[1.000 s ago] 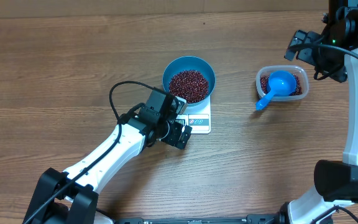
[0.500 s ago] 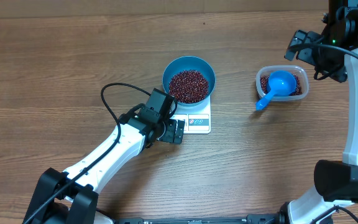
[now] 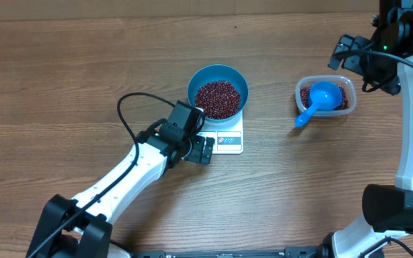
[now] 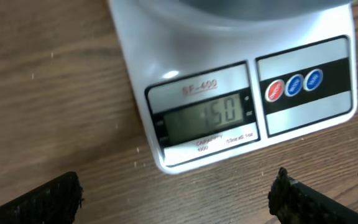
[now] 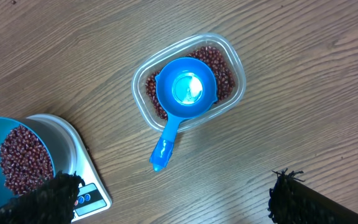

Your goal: Scoop item into bowl and weigh 150g on scale

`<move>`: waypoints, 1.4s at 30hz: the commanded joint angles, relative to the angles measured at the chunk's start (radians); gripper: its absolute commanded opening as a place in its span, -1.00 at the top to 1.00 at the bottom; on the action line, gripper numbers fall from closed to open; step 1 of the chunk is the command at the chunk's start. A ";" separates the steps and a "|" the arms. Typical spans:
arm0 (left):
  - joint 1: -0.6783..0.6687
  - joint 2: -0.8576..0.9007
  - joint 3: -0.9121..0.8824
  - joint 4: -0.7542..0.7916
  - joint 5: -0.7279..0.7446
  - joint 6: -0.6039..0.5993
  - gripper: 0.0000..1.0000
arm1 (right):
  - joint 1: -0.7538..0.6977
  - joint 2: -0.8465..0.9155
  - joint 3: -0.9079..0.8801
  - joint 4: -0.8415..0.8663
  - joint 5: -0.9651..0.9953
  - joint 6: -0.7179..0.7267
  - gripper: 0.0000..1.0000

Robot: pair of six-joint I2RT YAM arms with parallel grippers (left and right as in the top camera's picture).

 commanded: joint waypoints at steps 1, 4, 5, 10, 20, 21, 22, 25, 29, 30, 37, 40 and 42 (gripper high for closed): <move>-0.001 -0.096 0.000 0.030 -0.016 0.178 -0.99 | 0.000 -0.019 0.019 0.005 0.002 -0.001 -1.00; -0.001 -0.174 0.000 0.053 -0.016 0.284 -0.99 | 0.000 -0.019 0.019 0.005 0.002 -0.001 -1.00; -0.001 -0.203 0.000 0.060 -0.016 0.321 -0.99 | 0.000 -0.019 0.019 0.005 0.002 -0.001 -1.00; 0.000 -0.343 0.000 0.087 -0.017 0.502 -0.99 | 0.000 -0.019 0.019 0.005 0.002 -0.001 -1.00; 0.071 -0.590 -0.018 0.290 -0.006 0.634 -0.99 | 0.000 -0.019 0.019 0.005 0.002 -0.001 -1.00; 0.090 -0.613 -0.023 0.309 -0.002 0.621 -0.99 | 0.000 -0.019 0.019 0.005 0.002 -0.001 -1.00; 0.109 -0.631 -0.028 0.326 0.002 0.605 -0.99 | 0.000 -0.019 0.019 0.005 0.002 -0.001 -1.00; 0.181 -0.683 -0.049 0.369 0.017 0.518 -0.99 | 0.000 -0.019 0.019 0.005 0.002 -0.001 -1.00; 0.286 -0.754 -0.098 0.404 0.017 0.366 -0.99 | 0.000 -0.019 0.019 0.005 0.002 -0.001 -1.00; 0.309 -0.771 -0.112 0.407 0.017 0.340 -0.99 | 0.000 -0.019 0.019 0.005 0.002 -0.001 -1.00; 0.428 -0.936 -0.282 0.453 0.016 0.267 -0.99 | 0.000 -0.019 0.019 0.005 0.002 -0.001 -1.00; 0.460 -1.024 -0.377 0.484 0.017 0.232 -0.99 | 0.000 -0.019 0.019 0.005 0.002 -0.001 -1.00; 0.478 -1.080 -0.444 0.513 0.017 0.199 -0.99 | 0.000 -0.019 0.019 0.005 0.002 -0.001 -1.00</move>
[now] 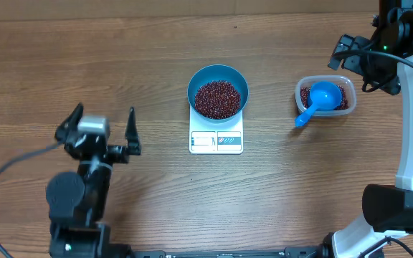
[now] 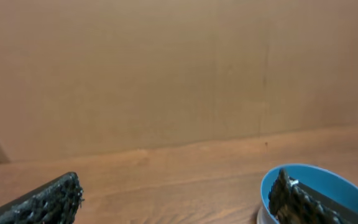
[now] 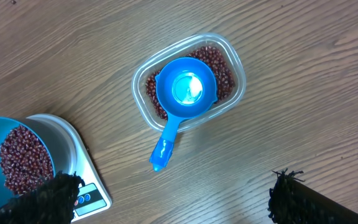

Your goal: Scoop item into bowl and weigh 150g on scale

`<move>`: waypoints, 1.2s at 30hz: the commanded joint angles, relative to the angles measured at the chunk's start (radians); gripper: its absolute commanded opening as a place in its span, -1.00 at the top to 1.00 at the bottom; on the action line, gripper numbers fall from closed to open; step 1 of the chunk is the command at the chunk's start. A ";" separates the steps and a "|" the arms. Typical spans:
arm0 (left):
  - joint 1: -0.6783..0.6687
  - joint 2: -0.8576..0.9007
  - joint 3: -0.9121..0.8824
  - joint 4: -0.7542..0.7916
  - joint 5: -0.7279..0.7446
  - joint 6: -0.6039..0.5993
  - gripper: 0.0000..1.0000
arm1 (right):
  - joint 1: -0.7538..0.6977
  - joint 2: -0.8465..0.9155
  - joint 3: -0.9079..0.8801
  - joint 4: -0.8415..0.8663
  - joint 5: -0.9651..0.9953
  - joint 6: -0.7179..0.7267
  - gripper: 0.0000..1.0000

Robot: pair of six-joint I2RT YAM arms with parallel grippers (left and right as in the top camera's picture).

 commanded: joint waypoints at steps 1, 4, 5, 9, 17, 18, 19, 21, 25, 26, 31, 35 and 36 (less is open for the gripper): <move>0.034 -0.097 -0.114 0.046 0.008 -0.100 -0.99 | 0.000 -0.019 0.019 0.005 0.002 -0.001 -1.00; 0.066 -0.173 -0.226 0.129 0.009 -0.167 -0.99 | 0.000 -0.019 0.019 0.006 0.002 -0.001 -1.00; 0.077 -0.198 -0.267 0.163 0.009 -0.198 -0.99 | 0.000 -0.019 0.019 0.006 0.002 -0.001 -1.00; 0.101 -0.283 -0.412 0.285 0.009 -0.253 -0.99 | 0.000 -0.019 0.019 0.006 0.002 -0.001 -1.00; 0.110 -0.460 -0.544 0.225 0.007 -0.253 -1.00 | 0.000 -0.019 0.019 0.006 0.002 -0.001 -1.00; 0.113 -0.475 -0.544 0.203 0.008 -0.248 -0.99 | 0.000 -0.019 0.019 0.005 0.002 -0.001 -1.00; 0.119 -0.491 -0.544 0.178 0.007 -0.245 -0.99 | 0.000 -0.019 0.019 0.006 0.002 -0.001 -1.00; 0.130 -0.521 -0.544 0.116 0.007 -0.238 -0.99 | 0.000 -0.019 0.019 0.006 0.002 -0.001 -1.00; 0.143 -0.542 -0.544 -0.017 0.008 -0.171 -0.99 | 0.000 -0.019 0.019 0.006 0.002 -0.001 -1.00; 0.143 -0.542 -0.544 -0.044 0.008 -0.145 -0.99 | 0.000 -0.019 0.019 0.005 0.002 -0.001 -1.00; 0.143 -0.542 -0.544 -0.065 0.008 0.017 -0.99 | 0.000 -0.019 0.019 0.005 0.002 -0.001 -1.00; 0.143 -0.542 -0.544 -0.066 0.007 0.043 -0.99 | 0.000 -0.019 0.019 0.006 0.002 -0.001 -1.00; 0.143 -0.542 -0.544 -0.066 0.008 0.042 -0.99 | 0.000 -0.019 0.019 0.006 0.002 -0.001 -1.00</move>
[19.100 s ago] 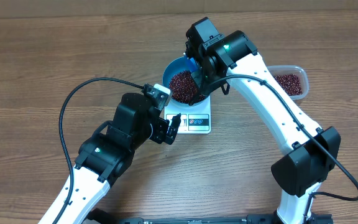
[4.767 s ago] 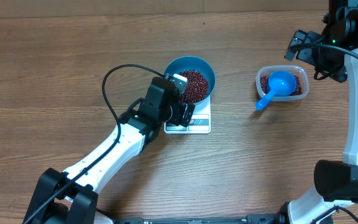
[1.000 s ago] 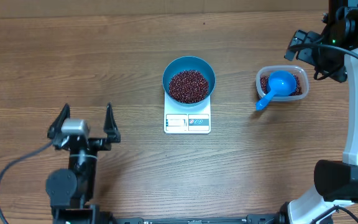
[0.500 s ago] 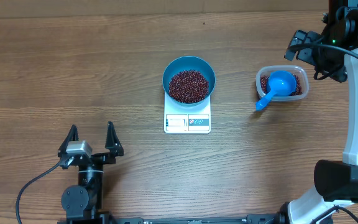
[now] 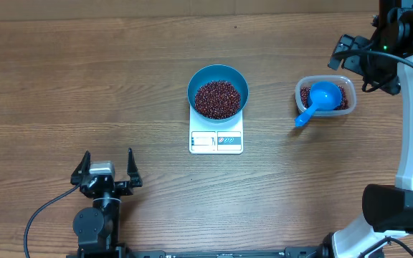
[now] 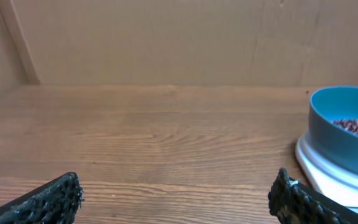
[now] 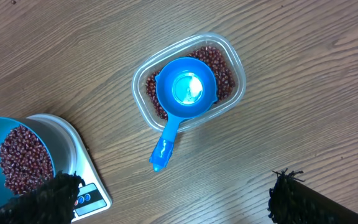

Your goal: Scoop item into bowl and weigh 150g on scale

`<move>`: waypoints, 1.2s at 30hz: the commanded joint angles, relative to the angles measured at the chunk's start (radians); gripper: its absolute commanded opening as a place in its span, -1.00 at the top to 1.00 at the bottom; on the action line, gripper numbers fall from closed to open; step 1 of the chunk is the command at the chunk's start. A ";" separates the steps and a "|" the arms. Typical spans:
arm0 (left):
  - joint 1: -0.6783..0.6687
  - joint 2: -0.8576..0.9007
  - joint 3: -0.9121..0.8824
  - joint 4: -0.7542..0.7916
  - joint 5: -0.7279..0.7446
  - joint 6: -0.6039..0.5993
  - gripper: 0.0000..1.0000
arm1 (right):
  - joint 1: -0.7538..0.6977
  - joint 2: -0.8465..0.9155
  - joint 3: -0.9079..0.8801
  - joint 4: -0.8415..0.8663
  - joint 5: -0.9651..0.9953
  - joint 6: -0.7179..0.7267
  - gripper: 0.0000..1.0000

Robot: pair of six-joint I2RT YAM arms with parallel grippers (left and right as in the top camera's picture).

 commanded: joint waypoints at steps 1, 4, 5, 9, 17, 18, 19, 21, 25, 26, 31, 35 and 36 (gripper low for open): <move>0.006 -0.012 -0.004 -0.003 0.010 0.040 -0.99 | 0.000 -0.019 0.019 0.005 0.002 -0.001 -1.00; 0.006 -0.011 -0.004 -0.005 0.008 -0.089 -0.99 | 0.000 -0.019 0.019 0.005 0.002 -0.002 -1.00; 0.005 -0.011 -0.004 -0.005 0.008 -0.101 -0.99 | 0.000 -0.019 0.019 0.005 0.002 -0.001 -1.00; 0.003 -0.011 -0.004 -0.005 0.007 -0.090 -0.99 | 0.000 -0.019 0.019 0.005 0.002 -0.002 -1.00; 0.003 -0.010 -0.004 -0.005 0.007 -0.069 -0.99 | 0.000 -0.019 0.019 0.005 0.002 -0.002 -1.00; 0.003 -0.010 -0.003 -0.005 0.007 -0.060 -0.99 | 0.000 -0.019 0.019 0.005 0.002 -0.002 -1.00; 0.002 -0.010 -0.003 -0.005 0.007 -0.054 -0.99 | 0.000 -0.019 0.019 0.005 0.002 -0.002 -1.00; 0.000 -0.010 -0.003 -0.004 0.007 -0.043 -0.99 | 0.000 -0.019 0.019 0.005 0.002 -0.001 -1.00; -0.001 -0.010 -0.003 -0.002 0.007 -0.043 -0.99 | 0.000 -0.019 0.020 0.005 0.002 -0.001 -0.99; -0.001 -0.010 -0.003 -0.002 0.007 -0.043 -0.99 | 0.000 -0.019 0.019 0.005 0.002 -0.002 -1.00; -0.001 -0.010 -0.003 -0.002 0.007 -0.043 -0.99 | 0.000 -0.019 0.019 0.005 0.002 -0.002 -0.99; -0.001 -0.010 -0.003 -0.002 0.007 -0.043 -0.99 | 0.000 -0.019 0.019 0.005 0.002 -0.002 -1.00; -0.001 -0.010 -0.003 -0.002 0.007 -0.043 -0.99 | 0.000 -0.019 0.019 0.005 0.002 -0.002 -1.00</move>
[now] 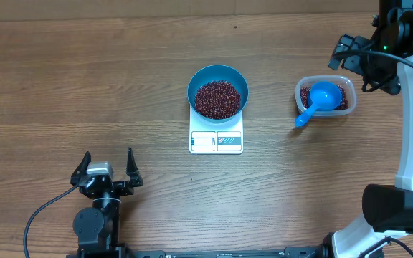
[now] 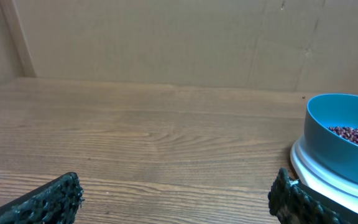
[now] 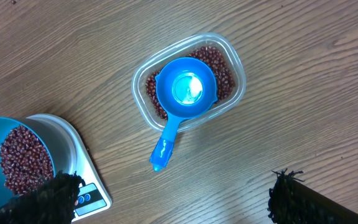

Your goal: Scoop item into bowl and weigh 150g on scale

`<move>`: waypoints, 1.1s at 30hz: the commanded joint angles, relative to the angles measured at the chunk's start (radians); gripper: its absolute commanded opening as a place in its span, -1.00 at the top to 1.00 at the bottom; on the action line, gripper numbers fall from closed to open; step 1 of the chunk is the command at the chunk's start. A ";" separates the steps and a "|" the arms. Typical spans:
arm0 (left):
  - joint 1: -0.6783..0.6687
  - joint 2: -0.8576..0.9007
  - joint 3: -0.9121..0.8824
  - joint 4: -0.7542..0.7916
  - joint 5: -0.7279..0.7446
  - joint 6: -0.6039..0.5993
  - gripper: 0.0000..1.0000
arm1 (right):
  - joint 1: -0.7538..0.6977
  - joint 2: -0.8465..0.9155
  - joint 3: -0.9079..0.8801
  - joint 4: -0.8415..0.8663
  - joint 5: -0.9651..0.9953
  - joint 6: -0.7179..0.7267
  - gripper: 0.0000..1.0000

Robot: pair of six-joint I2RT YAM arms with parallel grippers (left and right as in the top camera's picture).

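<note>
A blue bowl [image 1: 218,89] holding red beans stands on the white scale [image 1: 216,141] at mid table; both also show in the left wrist view, bowl [image 2: 340,146]. A clear tub of beans [image 1: 325,95] at the right holds the blue scoop [image 1: 320,98], its handle over the tub's rim; the right wrist view shows the scoop [image 3: 183,93] from above. My left gripper [image 1: 106,170] is open at the near left, far from the scale. High at the far right, my right gripper [image 3: 173,194] is open, holding nothing.
The wooden table [image 1: 84,86] runs to a brown back wall [image 2: 166,37]. The left arm's black cable [image 1: 38,215] loops by its base at the front left. The right arm's white link stands along the right edge.
The left wrist camera has shifted slightly, so the bowl and scale sit a bit further left in its view. Nothing else has changed.
The left gripper was first held open just in front of the scale, whose display read 150. Then the left arm was drawn back to the left side, then folded at the front left, where it stays. The right gripper, scoop and tub never moved.
</note>
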 commanded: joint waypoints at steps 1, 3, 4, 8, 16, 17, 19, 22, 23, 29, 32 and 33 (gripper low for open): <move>-0.001 -0.009 -0.003 -0.002 0.007 0.021 -0.99 | 0.000 -0.019 0.019 0.005 0.003 -0.001 -1.00; -0.001 -0.009 -0.003 -0.002 0.007 0.021 -0.99 | 0.000 -0.019 0.019 0.005 0.003 -0.001 -1.00; -0.001 -0.009 -0.003 -0.002 0.007 0.021 -0.99 | 0.000 -0.019 0.019 0.005 0.003 -0.001 -1.00; -0.001 -0.009 -0.003 -0.002 0.007 0.021 -0.99 | 0.000 -0.019 0.019 0.005 0.003 -0.001 -1.00; -0.001 -0.009 -0.003 -0.002 0.007 0.021 -0.99 | 0.000 -0.019 0.019 0.005 0.003 -0.001 -1.00; -0.001 -0.009 -0.003 -0.002 0.007 0.021 -0.99 | 0.000 -0.019 0.019 0.005 0.003 -0.001 -1.00; -0.001 -0.009 -0.003 -0.002 0.007 0.021 -0.99 | 0.000 -0.019 0.019 0.005 0.003 -0.001 -1.00; -0.001 -0.009 -0.003 -0.002 0.007 0.021 -0.99 | 0.000 -0.019 0.019 0.005 0.003 -0.001 -1.00; -0.001 -0.009 -0.003 -0.002 0.007 0.021 -0.99 | 0.000 -0.019 0.019 0.005 0.003 -0.001 -1.00; -0.001 -0.009 -0.003 -0.002 0.007 0.021 -0.99 | 0.000 -0.020 0.019 0.044 0.003 -0.008 -1.00; -0.001 -0.009 -0.003 -0.002 0.007 0.021 -0.99 | 0.018 -0.020 0.018 0.089 0.003 -0.008 -1.00; -0.001 -0.009 -0.003 -0.002 0.007 0.021 -0.99 | 0.027 -0.020 0.018 0.109 0.003 -0.008 -1.00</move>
